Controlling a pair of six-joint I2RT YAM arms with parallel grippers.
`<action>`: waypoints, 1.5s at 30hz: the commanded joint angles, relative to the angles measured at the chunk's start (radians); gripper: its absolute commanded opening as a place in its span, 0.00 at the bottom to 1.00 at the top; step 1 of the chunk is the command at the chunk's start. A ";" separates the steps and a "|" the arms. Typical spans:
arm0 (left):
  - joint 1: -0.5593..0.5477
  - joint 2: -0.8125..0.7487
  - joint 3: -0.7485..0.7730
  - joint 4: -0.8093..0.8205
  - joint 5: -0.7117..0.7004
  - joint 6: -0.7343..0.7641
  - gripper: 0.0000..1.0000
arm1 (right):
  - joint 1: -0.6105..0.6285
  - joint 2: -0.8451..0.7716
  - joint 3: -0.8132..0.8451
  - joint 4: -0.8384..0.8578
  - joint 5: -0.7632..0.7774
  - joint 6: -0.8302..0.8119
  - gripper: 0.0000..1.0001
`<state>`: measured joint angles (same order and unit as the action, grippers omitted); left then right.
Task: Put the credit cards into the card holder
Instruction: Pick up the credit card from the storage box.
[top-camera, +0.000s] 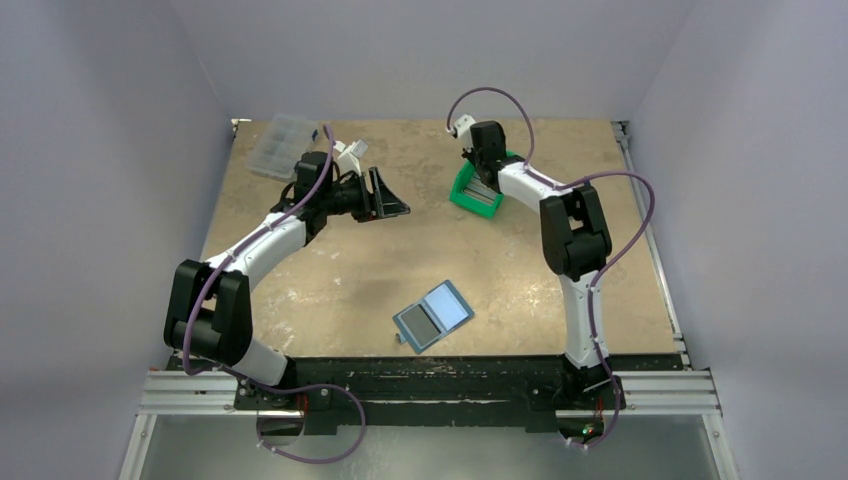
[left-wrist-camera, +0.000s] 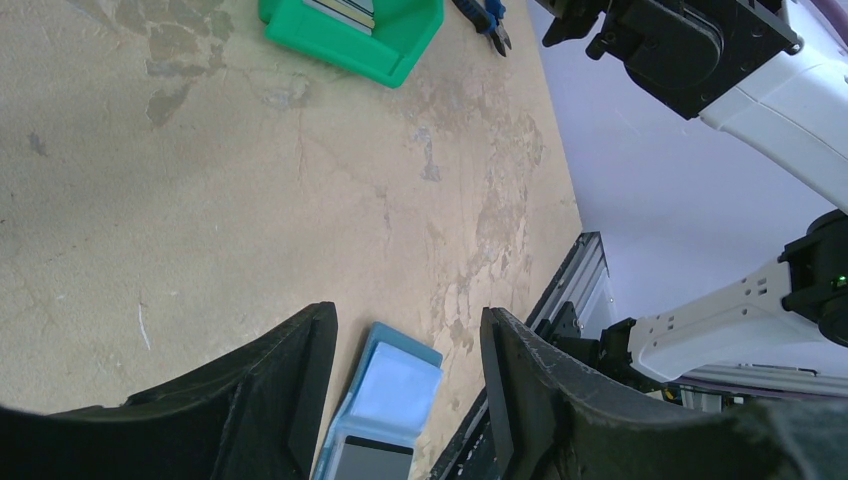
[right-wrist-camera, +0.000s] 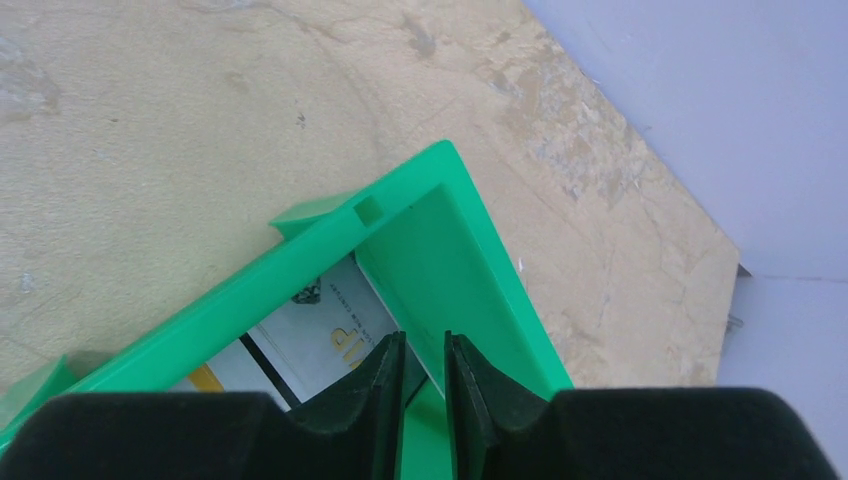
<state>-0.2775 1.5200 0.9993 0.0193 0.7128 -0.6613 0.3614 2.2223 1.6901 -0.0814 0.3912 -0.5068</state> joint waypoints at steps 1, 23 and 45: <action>-0.003 -0.018 0.018 0.021 0.005 0.021 0.58 | -0.015 -0.004 0.046 0.001 -0.084 -0.018 0.30; -0.005 -0.011 0.019 0.019 0.004 0.026 0.58 | -0.027 0.055 0.104 -0.028 -0.037 -0.028 0.19; -0.008 0.013 0.018 0.011 0.004 0.029 0.58 | 0.104 -0.298 0.078 -0.517 0.427 1.067 0.00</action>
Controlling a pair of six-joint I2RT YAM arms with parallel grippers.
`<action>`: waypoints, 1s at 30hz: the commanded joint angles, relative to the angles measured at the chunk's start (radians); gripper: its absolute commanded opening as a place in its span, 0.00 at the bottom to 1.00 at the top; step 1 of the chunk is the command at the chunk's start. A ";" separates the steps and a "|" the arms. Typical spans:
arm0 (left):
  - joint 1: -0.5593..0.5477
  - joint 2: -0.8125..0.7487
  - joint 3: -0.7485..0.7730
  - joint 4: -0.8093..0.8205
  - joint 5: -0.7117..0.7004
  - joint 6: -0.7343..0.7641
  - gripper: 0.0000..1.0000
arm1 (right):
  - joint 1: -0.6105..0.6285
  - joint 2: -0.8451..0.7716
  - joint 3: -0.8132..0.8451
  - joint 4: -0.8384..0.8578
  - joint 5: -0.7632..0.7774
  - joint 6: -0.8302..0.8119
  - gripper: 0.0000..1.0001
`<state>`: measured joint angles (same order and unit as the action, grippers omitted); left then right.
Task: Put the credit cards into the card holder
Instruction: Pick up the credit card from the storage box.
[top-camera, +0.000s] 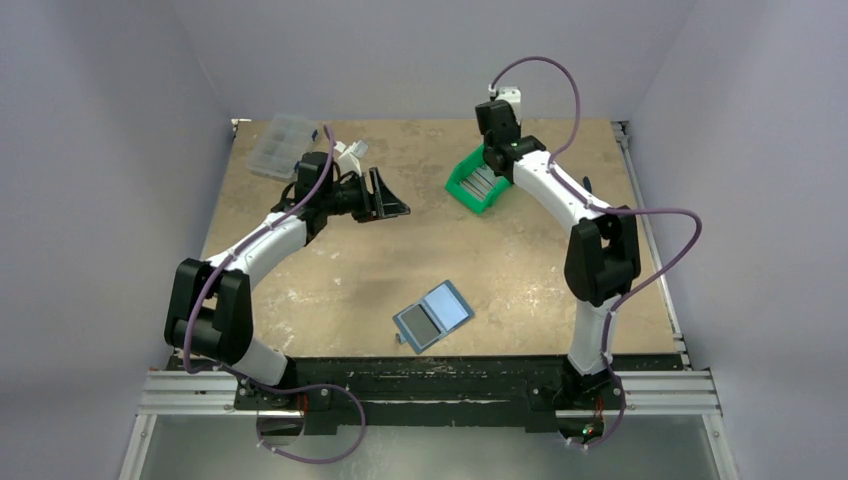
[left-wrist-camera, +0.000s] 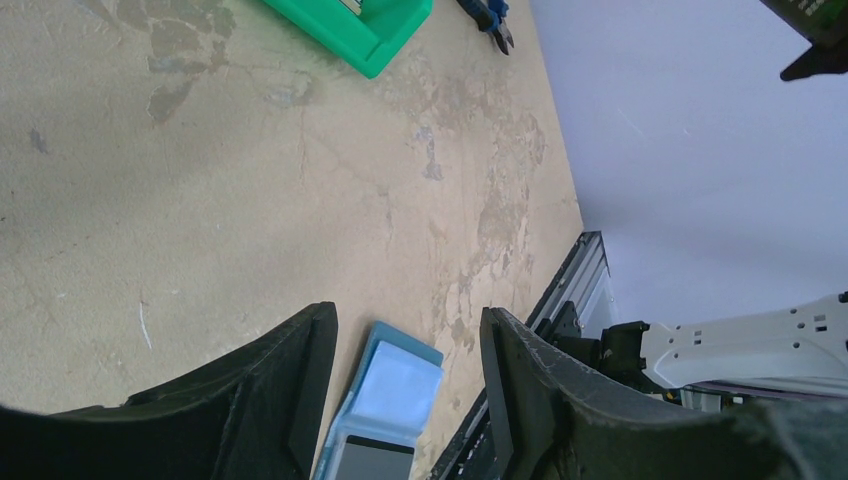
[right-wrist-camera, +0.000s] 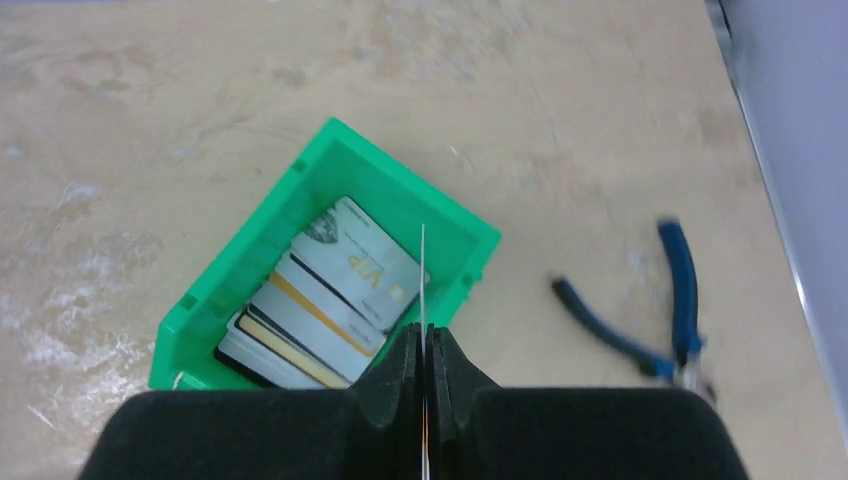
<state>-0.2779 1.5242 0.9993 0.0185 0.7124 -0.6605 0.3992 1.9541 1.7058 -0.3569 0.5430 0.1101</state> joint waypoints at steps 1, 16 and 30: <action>-0.009 0.011 0.019 0.010 0.004 0.028 0.58 | 0.081 -0.032 0.071 -0.273 0.326 0.503 0.00; -0.030 0.025 0.031 -0.016 -0.017 0.060 0.58 | 0.086 -0.148 -0.044 -0.390 0.068 0.740 0.00; -0.055 0.046 0.052 -0.098 -0.043 0.102 0.58 | 0.068 -0.592 -0.614 0.129 -0.882 0.238 0.00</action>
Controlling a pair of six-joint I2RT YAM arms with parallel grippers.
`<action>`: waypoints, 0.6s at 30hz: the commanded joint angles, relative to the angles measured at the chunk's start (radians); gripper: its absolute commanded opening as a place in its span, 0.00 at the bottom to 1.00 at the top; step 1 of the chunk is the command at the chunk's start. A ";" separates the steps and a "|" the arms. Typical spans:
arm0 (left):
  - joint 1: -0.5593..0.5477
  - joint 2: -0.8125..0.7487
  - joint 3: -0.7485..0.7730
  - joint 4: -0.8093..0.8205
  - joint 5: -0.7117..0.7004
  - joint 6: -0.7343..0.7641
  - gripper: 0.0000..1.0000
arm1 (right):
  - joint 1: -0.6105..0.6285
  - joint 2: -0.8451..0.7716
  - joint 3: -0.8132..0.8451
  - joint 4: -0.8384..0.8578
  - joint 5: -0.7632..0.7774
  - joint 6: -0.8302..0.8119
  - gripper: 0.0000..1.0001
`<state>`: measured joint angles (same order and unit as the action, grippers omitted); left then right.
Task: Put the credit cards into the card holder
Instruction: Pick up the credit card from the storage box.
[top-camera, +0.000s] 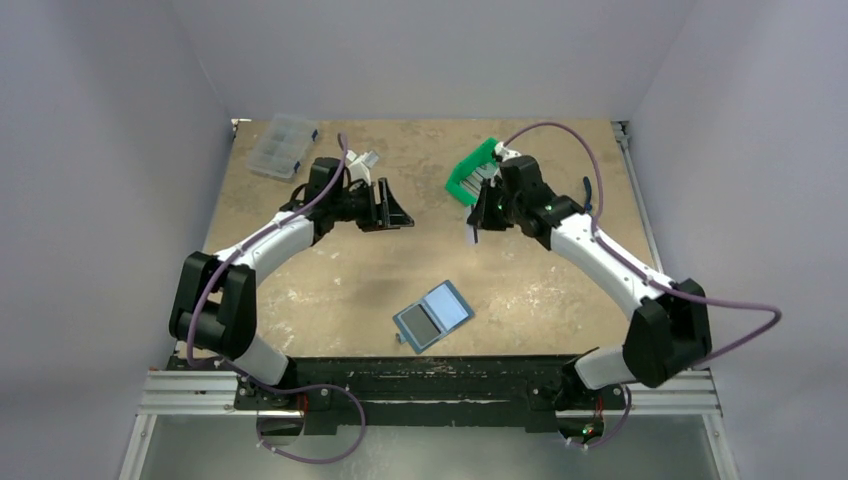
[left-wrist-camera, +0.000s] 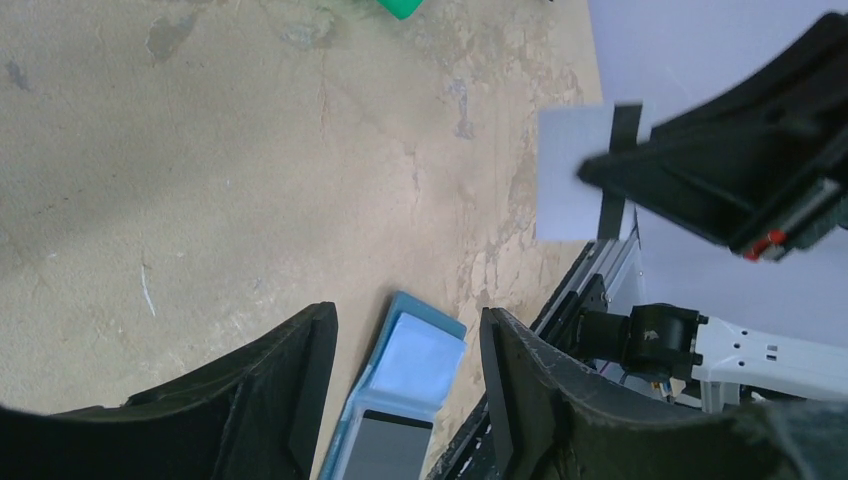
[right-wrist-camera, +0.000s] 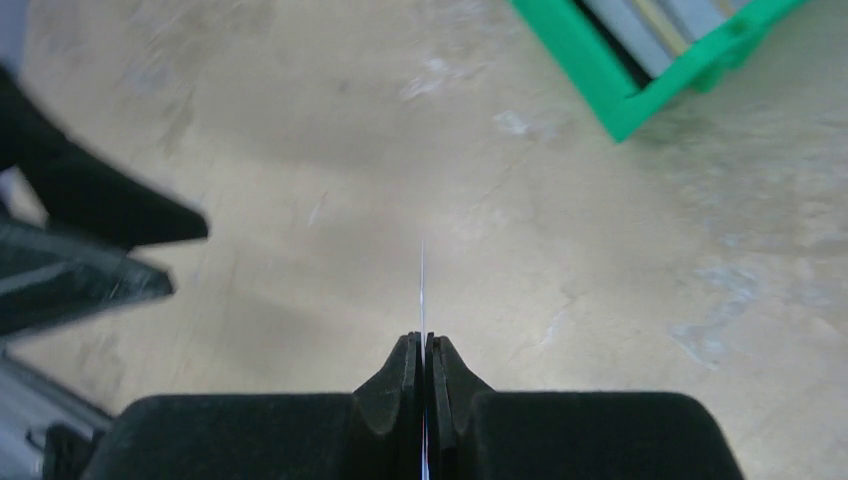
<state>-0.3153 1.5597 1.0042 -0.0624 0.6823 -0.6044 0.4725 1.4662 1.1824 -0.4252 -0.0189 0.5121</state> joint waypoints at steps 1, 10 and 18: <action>-0.022 0.012 0.049 -0.020 -0.012 0.049 0.58 | -0.005 -0.105 -0.088 0.157 -0.305 -0.174 0.00; -0.100 -0.062 -0.053 0.121 0.121 -0.064 0.61 | -0.009 -0.227 -0.354 0.399 -0.595 0.162 0.00; -0.183 -0.344 -0.395 0.536 0.057 -0.443 0.68 | -0.011 -0.235 -0.549 0.765 -0.896 0.201 0.00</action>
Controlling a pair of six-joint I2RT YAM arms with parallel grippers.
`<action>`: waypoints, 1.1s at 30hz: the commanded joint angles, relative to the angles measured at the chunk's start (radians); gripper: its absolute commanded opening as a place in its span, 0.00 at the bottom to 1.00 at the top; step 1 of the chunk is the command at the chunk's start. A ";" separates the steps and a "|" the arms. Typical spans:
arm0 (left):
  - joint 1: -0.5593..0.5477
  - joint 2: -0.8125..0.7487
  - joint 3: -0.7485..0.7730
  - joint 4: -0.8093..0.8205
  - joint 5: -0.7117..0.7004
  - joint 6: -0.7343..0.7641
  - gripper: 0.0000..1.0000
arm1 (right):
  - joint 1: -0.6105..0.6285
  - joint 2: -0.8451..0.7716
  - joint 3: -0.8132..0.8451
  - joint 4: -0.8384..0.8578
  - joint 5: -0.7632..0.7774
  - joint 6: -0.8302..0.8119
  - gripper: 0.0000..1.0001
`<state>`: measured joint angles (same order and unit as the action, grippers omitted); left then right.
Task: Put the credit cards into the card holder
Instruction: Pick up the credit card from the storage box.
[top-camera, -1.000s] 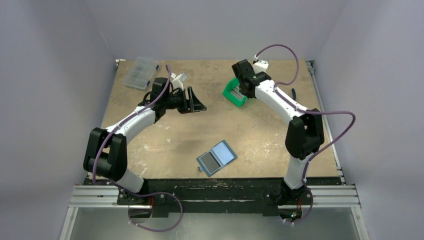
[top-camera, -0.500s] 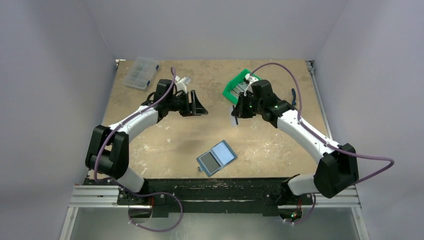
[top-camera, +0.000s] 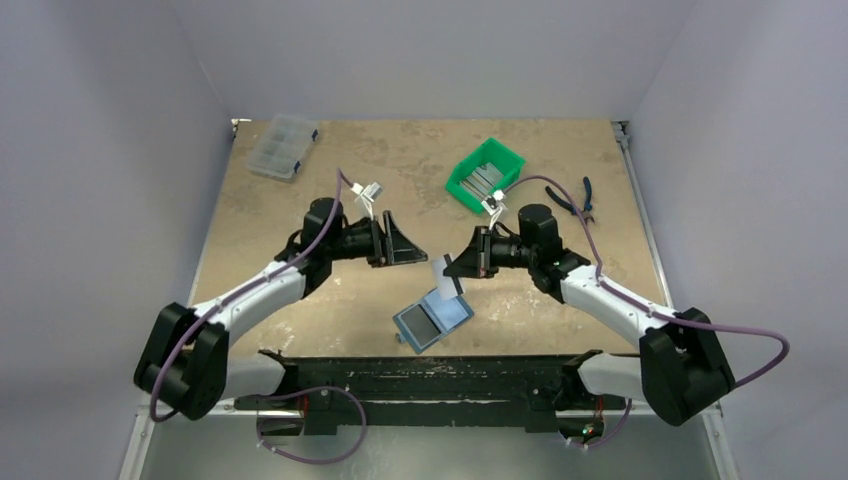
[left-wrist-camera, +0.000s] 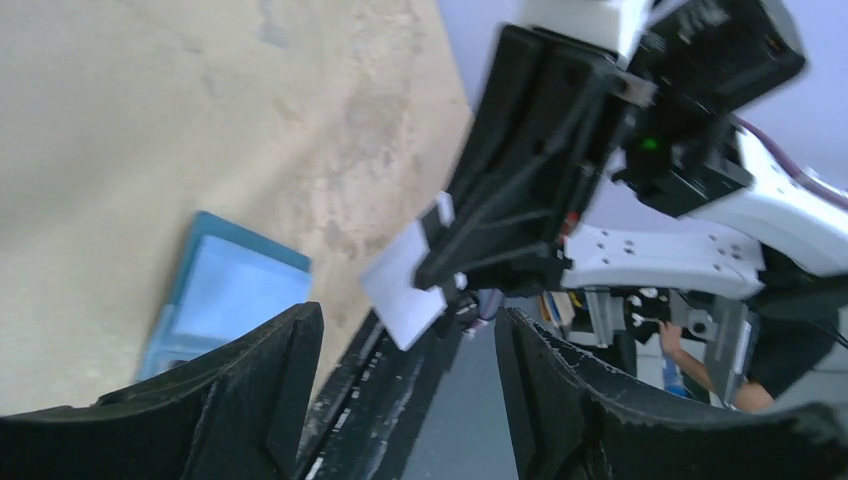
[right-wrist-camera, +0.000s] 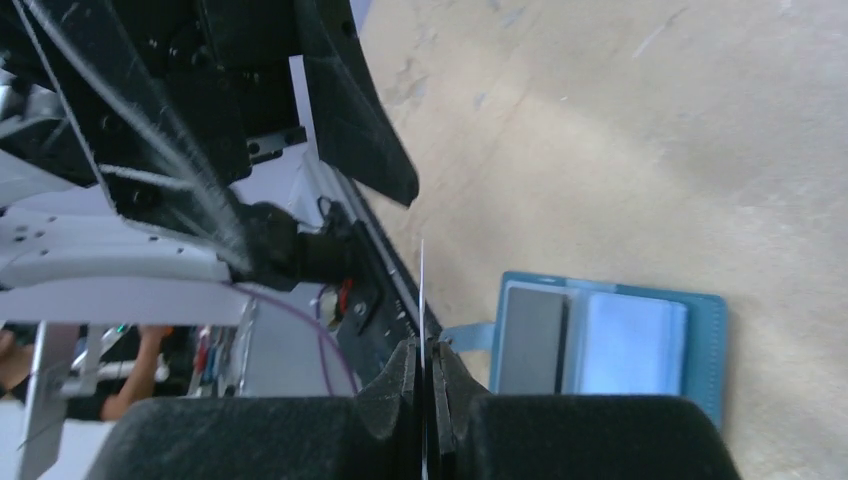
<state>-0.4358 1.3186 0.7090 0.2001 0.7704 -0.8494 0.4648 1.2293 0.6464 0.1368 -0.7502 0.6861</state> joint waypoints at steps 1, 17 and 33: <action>-0.082 -0.114 -0.121 0.272 -0.066 -0.202 0.68 | -0.003 0.012 -0.008 0.179 -0.141 -0.003 0.00; -0.302 -0.061 -0.313 0.387 -0.300 -0.294 0.65 | -0.003 0.130 -0.069 0.130 -0.148 -0.094 0.00; -0.302 0.014 -0.436 0.926 -0.206 -0.500 0.46 | -0.003 0.026 -0.129 0.353 -0.226 0.181 0.00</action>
<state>-0.7357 1.2945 0.2646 0.8856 0.5213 -1.2934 0.4644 1.2881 0.5304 0.3737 -0.9295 0.7822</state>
